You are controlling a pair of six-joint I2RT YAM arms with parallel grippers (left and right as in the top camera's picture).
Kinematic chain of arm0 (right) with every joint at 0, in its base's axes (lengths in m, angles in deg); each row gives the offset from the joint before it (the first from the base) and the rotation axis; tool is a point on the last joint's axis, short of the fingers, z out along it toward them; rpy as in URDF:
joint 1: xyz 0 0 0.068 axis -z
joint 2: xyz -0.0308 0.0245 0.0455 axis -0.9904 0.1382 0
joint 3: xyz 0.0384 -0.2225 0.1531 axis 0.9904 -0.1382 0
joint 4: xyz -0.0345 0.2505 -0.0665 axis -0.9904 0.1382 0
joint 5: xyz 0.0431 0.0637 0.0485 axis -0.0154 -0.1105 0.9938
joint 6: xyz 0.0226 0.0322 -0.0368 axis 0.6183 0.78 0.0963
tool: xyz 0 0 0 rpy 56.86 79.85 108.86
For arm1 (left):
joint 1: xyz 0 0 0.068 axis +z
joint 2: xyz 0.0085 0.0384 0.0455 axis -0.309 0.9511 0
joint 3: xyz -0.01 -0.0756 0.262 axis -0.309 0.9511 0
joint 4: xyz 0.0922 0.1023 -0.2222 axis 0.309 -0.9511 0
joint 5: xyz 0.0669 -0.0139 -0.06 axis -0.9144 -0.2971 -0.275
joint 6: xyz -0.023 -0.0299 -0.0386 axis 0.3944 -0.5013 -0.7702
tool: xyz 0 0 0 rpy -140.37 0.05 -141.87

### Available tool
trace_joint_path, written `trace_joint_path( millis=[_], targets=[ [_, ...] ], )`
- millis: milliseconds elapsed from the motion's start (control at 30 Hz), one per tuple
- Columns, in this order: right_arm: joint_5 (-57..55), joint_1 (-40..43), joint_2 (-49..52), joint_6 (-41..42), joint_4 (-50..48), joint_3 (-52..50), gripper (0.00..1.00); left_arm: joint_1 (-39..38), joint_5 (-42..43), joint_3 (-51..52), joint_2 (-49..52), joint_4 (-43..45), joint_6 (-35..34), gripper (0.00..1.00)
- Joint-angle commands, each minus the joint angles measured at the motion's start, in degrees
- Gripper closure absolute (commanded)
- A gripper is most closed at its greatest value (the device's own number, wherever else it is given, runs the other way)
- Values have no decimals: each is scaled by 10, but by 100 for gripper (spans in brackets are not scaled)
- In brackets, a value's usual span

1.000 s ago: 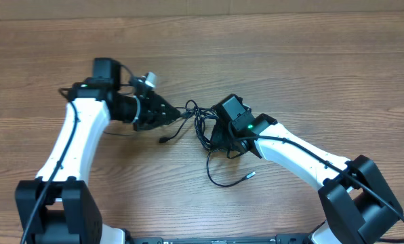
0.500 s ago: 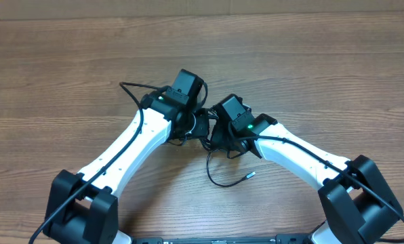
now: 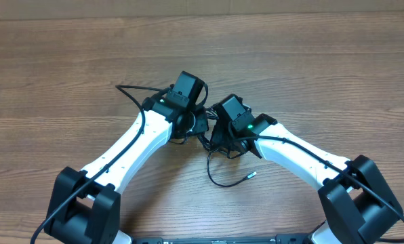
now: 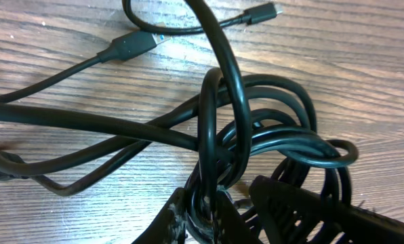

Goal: Untangle cables

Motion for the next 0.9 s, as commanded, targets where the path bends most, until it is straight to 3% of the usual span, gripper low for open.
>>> trace_joint_path(
  millis=[0, 133, 200, 400, 567, 633, 700, 800, 833, 867],
  targets=[
    [-5, 2, -1, -2, -5, 0, 96, -7, -6, 6, 16, -4, -3, 85],
    [-5, 2, -1, -2, -5, 0, 96, -7, 15, 5, 23, -6, 0, 96],
    [-5, 2, -1, -2, -5, 0, 96, 5, 61, 1, 15, -6, 16, 96],
    [-5, 2, -1, -2, -5, 0, 96, 80, 282, -31, -53, -3, 110, 96],
    [-5, 2, -1, -2, -5, 0, 96, 209, 481, -32, -122, 28, 122, 96],
    [-5, 2, -1, -2, -5, 0, 96, 236, 487, -32, -123, 17, 134, 96],
    [-5, 2, -1, -2, -5, 0, 96, 252, 438, -32, -123, -26, 162, 96],
    [-5, 2, -1, -2, -5, 0, 96, 241, 288, -31, -121, -103, 162, 94],
    [-5, 2, -1, -2, -6, 0, 96, 222, 234, -31, -115, -131, 165, 88],
    [-5, 2, -1, -2, -6, 0, 96, 191, 202, -31, -101, -141, 167, 72]
  ],
)
